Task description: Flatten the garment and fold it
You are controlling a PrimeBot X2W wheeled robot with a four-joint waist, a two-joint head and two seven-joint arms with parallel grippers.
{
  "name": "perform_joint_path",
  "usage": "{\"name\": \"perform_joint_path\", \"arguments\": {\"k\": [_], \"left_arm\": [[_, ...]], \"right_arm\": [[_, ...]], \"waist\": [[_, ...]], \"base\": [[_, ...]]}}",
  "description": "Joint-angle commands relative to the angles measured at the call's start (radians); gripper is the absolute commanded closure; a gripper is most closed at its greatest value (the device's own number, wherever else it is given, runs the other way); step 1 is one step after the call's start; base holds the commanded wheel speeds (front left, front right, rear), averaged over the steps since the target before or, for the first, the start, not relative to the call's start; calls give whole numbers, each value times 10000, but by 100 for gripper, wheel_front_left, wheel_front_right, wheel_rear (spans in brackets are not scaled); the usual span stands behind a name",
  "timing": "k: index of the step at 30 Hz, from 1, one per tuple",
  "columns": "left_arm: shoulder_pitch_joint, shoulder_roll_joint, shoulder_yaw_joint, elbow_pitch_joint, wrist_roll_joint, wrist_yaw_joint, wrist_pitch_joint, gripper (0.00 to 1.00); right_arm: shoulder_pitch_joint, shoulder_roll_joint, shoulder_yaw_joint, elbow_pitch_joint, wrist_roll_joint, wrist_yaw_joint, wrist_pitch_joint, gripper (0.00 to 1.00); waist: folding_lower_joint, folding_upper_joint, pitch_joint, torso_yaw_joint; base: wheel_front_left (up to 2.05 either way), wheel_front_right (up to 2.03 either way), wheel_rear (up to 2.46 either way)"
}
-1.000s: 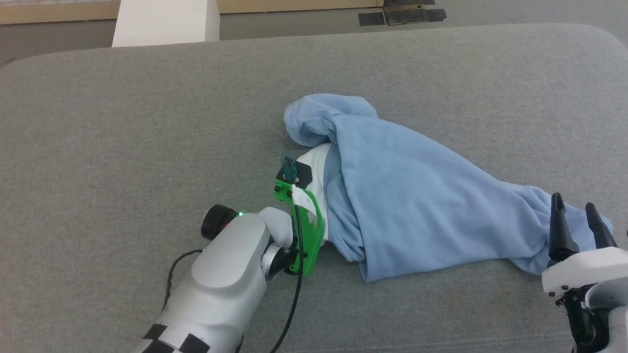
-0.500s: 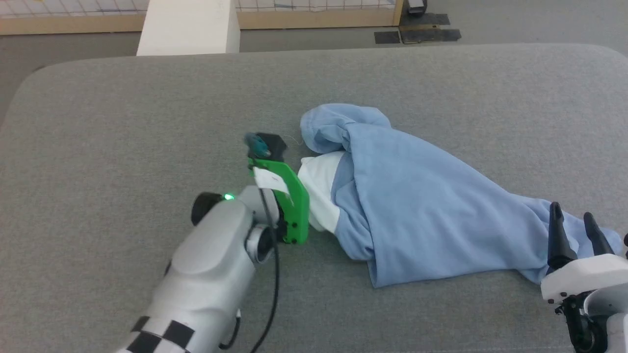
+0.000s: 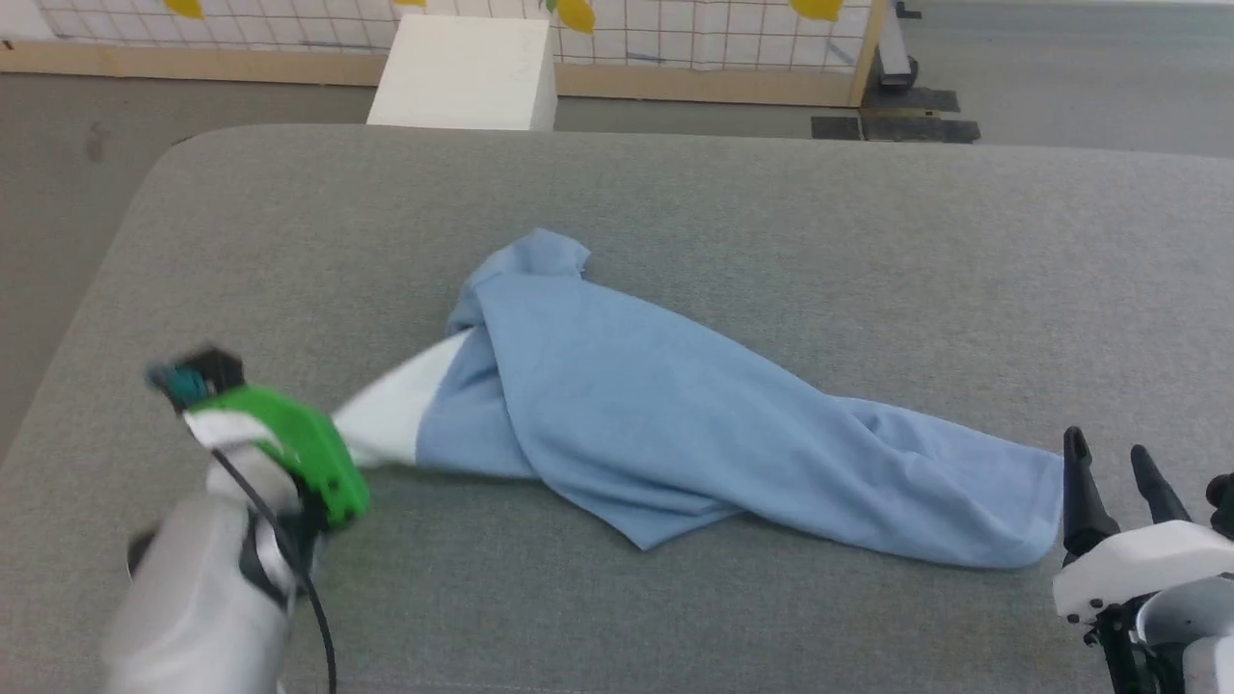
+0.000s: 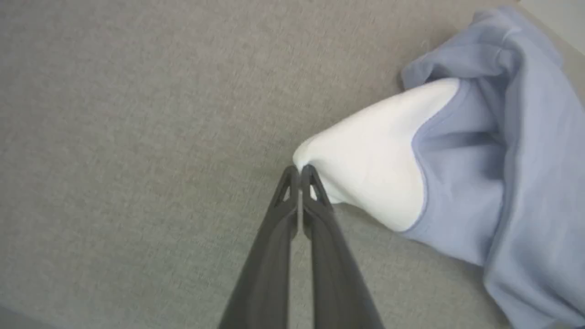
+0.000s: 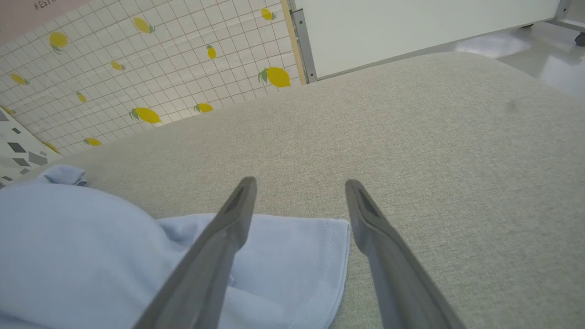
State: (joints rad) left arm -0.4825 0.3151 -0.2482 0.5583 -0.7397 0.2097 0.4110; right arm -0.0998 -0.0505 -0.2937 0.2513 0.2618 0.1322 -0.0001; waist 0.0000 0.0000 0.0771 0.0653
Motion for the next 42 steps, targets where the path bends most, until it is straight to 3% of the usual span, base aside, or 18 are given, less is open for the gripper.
{"name": "perform_joint_path", "arguments": {"k": [1,3,4,5,6,11,16,19,28,34,37,42], "left_arm": [[424,-65,-97,-50,-157,37,188,100],[876,-192,-106,-134,-338,39,316,100],[1040,-268,-95,-221,-419,13,292,93],[1131,-324,-56,-317,-480,-16,204,60],[1200,-361,-1,-473,-525,-92,17,0],[1451,-264,599,-1536,-535,-554,-1764,0],[2323,95,857,-2624,566,-946,-4886,0],[2942,35,835,-2891,1233,-908,-6306,0],[3763,-552,1078,-3821,2911,-997,-6723,0],[3801,-915,1497,-4086,3470,-1211,-6725,0],[3685,-1149,1619,-4149,3644,-1357,-6726,0],[3323,-1440,1701,-4142,3916,-1690,-6727,0]], "right_arm": [[112,3,7,-33,-35,-15,11,0],[126,3,19,-43,-40,-15,34,0],[129,3,24,-43,-38,-15,51,0],[128,3,32,-47,-42,-15,65,0],[119,3,46,-52,-51,-15,85,0],[26,3,203,-79,-53,-15,130,0],[7,3,367,-77,-5,-15,132,0],[29,3,425,-87,-85,-15,208,0],[-465,3,1157,-175,-680,-15,1492,0],[-2289,-220,2671,350,-1892,-15,4146,0],[-3404,-692,3734,990,-2264,-15,5543,0],[-4573,-1430,4986,1974,-2450,-15,6972,0]], "waist": [[0,0,-6,137],[0,0,10,195],[0,0,5,221],[0,0,-1,242],[0,0,-9,259],[0,0,-54,196],[0,0,-60,83],[0,0,-46,60],[0,0,177,140],[0,0,573,96],[0,0,846,233],[0,0,1343,628]], "base": [[0,0,0],[0,0,0],[0,0,0],[0,0,0],[0,0,0],[0,0,0],[0,0,0],[0,0,0],[0,0,0],[0,0,0],[0,0,0],[0,0,0]]}}
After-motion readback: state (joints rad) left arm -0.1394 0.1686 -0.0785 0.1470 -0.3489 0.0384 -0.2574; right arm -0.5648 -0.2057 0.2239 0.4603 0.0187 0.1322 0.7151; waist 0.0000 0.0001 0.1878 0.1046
